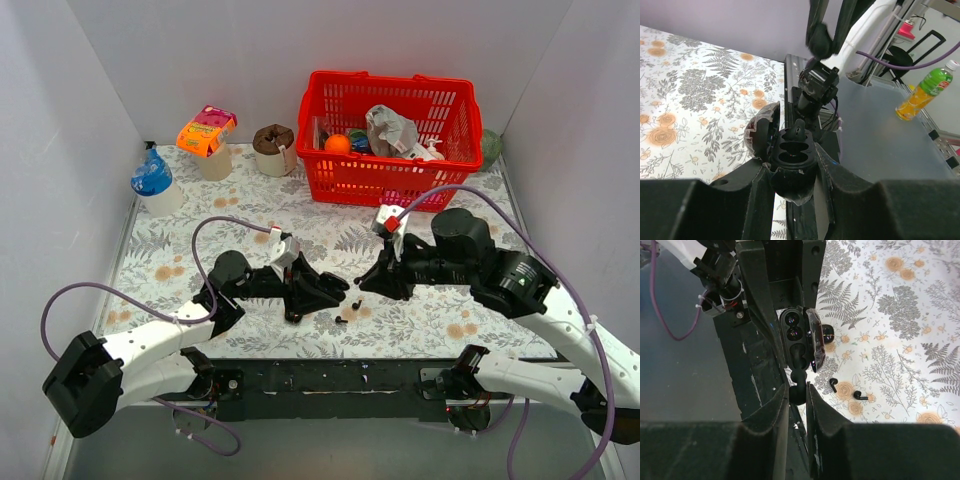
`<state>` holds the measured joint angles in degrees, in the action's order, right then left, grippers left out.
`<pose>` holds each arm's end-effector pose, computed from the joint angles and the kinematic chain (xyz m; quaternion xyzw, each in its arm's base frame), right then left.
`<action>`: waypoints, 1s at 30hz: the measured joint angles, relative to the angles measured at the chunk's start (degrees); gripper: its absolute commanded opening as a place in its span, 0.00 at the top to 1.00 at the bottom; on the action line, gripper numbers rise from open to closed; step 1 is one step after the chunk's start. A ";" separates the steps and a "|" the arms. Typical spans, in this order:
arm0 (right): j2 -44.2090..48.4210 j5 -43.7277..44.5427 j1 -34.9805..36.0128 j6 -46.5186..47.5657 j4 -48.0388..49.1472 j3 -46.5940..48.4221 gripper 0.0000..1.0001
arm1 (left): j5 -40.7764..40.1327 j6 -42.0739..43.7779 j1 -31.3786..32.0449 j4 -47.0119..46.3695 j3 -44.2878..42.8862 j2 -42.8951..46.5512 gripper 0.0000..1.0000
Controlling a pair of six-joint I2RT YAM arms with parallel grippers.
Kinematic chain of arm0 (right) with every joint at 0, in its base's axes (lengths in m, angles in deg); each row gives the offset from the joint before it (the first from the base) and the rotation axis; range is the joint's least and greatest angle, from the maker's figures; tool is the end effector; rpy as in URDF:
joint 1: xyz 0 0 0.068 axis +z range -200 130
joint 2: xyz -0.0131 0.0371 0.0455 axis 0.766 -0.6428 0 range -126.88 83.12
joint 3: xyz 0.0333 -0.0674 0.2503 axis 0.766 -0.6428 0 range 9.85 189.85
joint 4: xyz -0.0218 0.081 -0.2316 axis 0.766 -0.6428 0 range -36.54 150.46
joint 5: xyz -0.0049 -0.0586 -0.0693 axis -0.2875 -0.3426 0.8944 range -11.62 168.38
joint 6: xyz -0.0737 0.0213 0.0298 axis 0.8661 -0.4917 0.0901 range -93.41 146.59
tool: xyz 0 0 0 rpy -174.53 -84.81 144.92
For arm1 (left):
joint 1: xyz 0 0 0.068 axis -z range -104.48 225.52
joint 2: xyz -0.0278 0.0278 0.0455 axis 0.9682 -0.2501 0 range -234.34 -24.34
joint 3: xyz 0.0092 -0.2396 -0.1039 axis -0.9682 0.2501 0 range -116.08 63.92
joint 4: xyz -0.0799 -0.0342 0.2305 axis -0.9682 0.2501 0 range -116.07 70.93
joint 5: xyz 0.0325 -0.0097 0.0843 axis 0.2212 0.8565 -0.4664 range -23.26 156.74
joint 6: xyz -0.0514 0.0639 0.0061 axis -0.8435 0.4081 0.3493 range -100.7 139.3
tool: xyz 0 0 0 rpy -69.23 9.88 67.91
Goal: Insert the wireless bluetooth earbuds into the charging case
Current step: Place the earbud in the charging case.
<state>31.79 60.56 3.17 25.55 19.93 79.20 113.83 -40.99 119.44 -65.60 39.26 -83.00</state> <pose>0.0981 0.1674 0.3837 -0.4382 0.7001 0.3647 0.4298 0.1323 -0.2003 0.2624 0.2051 0.6520 -0.7006 0.2051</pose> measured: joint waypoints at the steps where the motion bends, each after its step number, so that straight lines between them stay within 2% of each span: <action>1: -0.61 -0.37 0.20 0.00 0.02 0.02 0.99 | 0.63 -0.22 0.00 -0.33 -0.35 -0.33 1.00; 14: -7.78 -0.09 7.21 -0.07 2.78 1.81 0.99 | 5.66 -0.66 0.00 -1.29 -2.10 -2.14 1.00; 30: -11.39 3.28 7.72 -0.02 4.72 2.14 0.99 | 7.21 -1.73 0.00 -1.73 -2.49 -2.97 1.00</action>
<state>20.40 63.84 10.89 25.53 24.65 81.34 121.05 -42.72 119.44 -67.32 36.77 -85.97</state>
